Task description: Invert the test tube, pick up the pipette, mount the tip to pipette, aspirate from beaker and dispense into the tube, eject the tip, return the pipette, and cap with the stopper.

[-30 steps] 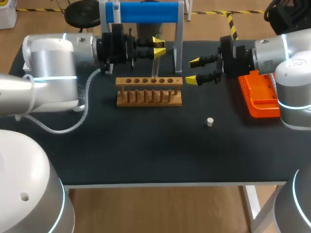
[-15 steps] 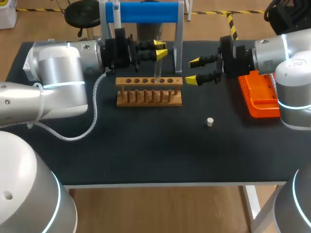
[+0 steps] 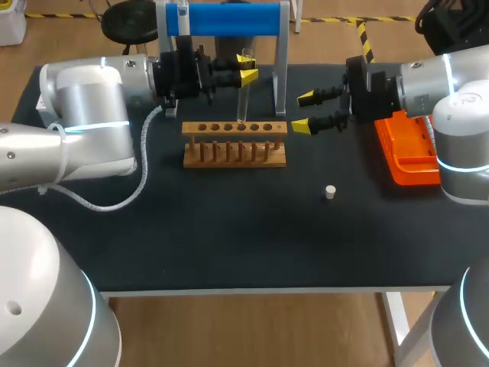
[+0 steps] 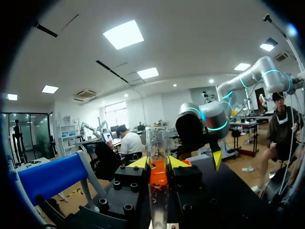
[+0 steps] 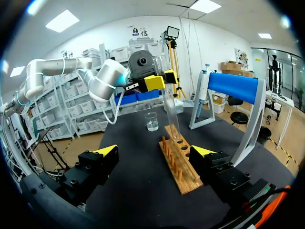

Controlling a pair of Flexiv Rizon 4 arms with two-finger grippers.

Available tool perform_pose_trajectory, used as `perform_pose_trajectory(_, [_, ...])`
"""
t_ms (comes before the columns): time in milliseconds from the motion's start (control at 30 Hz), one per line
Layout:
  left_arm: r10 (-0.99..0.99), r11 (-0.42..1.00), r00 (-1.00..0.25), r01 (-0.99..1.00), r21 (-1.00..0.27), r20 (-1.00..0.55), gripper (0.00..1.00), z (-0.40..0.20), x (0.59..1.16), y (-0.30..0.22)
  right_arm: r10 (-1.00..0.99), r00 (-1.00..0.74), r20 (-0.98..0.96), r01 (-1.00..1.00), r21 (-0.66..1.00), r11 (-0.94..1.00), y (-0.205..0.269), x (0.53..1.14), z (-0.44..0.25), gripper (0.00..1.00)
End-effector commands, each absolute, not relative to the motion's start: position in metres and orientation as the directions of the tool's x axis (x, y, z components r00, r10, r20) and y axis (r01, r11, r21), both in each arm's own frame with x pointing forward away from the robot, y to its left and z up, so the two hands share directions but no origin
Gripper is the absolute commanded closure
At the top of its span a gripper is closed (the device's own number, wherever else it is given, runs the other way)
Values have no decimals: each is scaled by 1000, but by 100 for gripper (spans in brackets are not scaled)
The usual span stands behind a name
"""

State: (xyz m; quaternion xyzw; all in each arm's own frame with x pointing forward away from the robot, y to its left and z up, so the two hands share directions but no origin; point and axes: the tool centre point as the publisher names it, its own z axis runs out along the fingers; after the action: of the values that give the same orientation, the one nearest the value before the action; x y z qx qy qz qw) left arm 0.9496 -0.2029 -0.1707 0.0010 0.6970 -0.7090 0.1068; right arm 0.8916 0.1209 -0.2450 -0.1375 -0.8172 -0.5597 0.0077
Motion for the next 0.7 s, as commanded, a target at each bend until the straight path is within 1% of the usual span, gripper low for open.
perform_pose_trajectory(33, [-145, -4, -978, 151, -988, -149, 100, -171, 951, -203, 217, -962, 166, 233, 913, 335, 121, 891, -245, 0])
perform_pose_trajectory(533, [-145, -4, -978, 151, -988, -149, 100, -171, 951, -203, 217, -962, 166, 233, 913, 335, 121, 891, -245, 0])
perform_pose_trajectory(700, [-145, -4, -978, 151, -988, -149, 100, -171, 951, -203, 252, -963, 95, 188, 909, 373, 127, 888, -255, 0])
